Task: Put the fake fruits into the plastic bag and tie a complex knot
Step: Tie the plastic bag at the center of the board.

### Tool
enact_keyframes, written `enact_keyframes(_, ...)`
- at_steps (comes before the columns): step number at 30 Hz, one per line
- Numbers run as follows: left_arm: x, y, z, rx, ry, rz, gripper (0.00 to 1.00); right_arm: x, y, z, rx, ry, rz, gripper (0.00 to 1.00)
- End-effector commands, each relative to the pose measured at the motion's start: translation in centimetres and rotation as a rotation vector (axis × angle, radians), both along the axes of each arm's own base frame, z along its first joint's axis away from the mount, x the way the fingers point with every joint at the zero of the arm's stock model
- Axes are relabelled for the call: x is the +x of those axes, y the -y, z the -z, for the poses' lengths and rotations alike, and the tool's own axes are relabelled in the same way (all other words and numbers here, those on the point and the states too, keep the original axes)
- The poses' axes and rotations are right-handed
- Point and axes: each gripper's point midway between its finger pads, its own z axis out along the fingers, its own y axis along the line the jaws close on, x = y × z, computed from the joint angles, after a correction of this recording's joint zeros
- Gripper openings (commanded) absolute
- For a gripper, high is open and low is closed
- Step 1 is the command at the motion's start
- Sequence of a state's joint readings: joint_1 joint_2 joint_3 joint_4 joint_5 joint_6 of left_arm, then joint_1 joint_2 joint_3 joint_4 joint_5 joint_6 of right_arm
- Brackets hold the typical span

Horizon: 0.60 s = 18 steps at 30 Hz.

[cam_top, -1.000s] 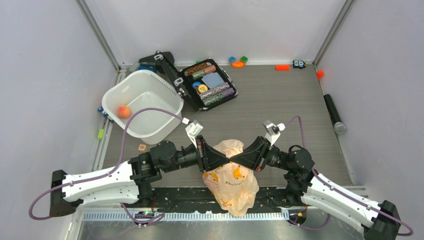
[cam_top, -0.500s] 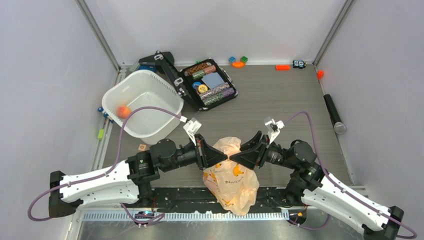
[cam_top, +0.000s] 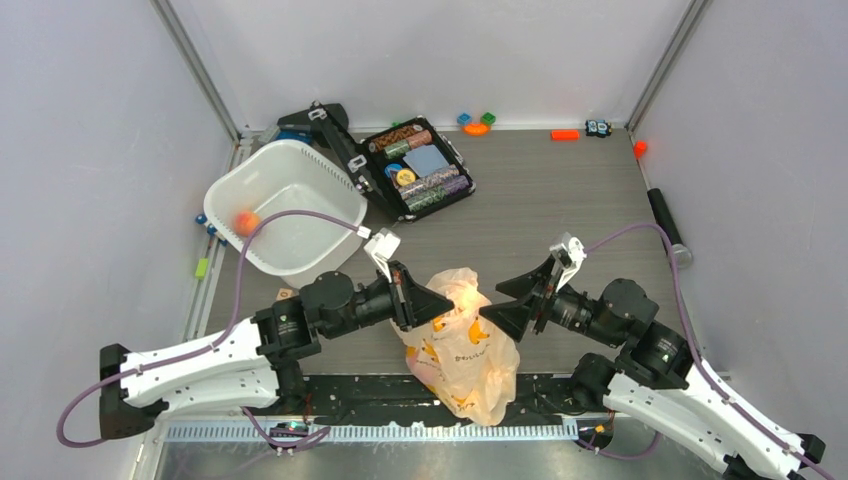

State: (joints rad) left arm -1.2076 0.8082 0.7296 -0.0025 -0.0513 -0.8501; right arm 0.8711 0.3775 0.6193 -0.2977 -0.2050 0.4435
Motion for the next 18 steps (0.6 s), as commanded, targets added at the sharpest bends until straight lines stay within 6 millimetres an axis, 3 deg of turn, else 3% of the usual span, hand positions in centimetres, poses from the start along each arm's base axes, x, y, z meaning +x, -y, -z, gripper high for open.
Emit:
enact_keyframes(1, 0.3, 0.1, -3.9, -0.086, 0.028, -0.003, 0.0, 0.6, 1.2, -1.3, -0.029, 0.037, 0.065, 0.82)
enact_keyframes(10, 0.1, 1.1, -3.6, -0.085, 0.012, 0.026, 0.0, 0.2, -0.2, -3.2, 0.05, -0.018, 0.02, 0.86)
enact_keyframes(18, 0.2, 1.2, -3.7, -0.085, 0.013, 0.026, 0.0, 0.3, -1.4, -2.2, -0.007, -0.065, 0.038, 0.86)
